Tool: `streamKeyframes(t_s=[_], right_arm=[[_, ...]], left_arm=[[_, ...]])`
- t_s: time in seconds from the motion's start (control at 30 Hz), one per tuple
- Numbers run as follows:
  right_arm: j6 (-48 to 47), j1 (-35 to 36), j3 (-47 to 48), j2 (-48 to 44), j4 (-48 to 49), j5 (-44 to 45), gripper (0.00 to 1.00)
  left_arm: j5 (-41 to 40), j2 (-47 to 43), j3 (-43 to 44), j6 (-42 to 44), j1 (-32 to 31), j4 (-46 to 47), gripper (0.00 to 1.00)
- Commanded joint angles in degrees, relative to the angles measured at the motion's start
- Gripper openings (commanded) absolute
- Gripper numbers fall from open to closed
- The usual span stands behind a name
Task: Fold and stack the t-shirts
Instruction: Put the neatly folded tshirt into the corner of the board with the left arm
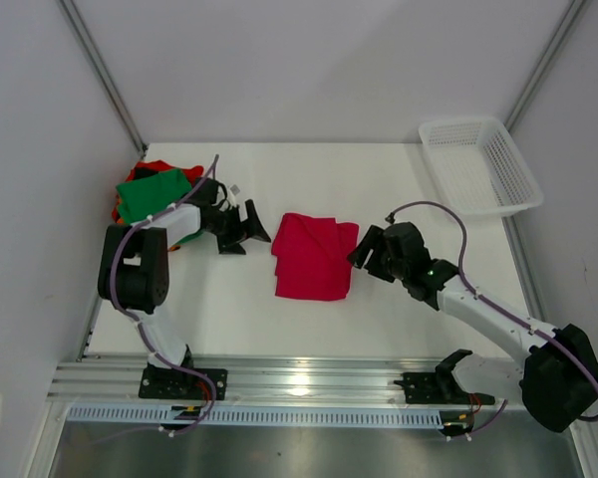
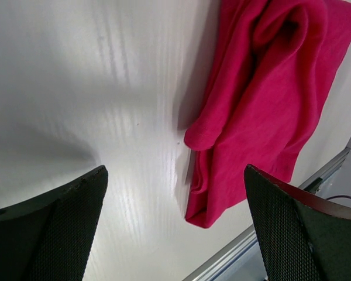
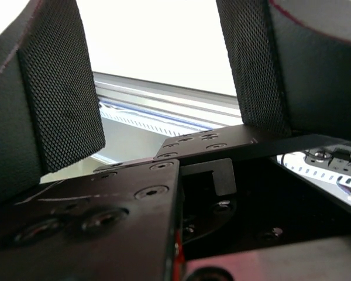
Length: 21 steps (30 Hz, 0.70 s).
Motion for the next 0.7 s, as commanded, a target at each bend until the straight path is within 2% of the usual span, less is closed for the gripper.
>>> streamKeyframes(t_s=[0.0,0.3,0.67], right_arm=[[-0.73,-1.47,0.20,-1.22,1.18,-2.07,0.69],[-1.43,-3.93,1.78,-2.27,-1.10,-2.95,0.69],[-1.61,-5.96,2.93,-3.68,-2.87,-3.92,0.69]], left_arm=[[-1.22,1.72,4.34,0.09,-3.06,0.25,0.99],[-0.78,6.03,7.77,-1.49,-7.99,0.17,1.00],[0.27,7.17,7.43,-3.07,-9.40,1.57,1.00]])
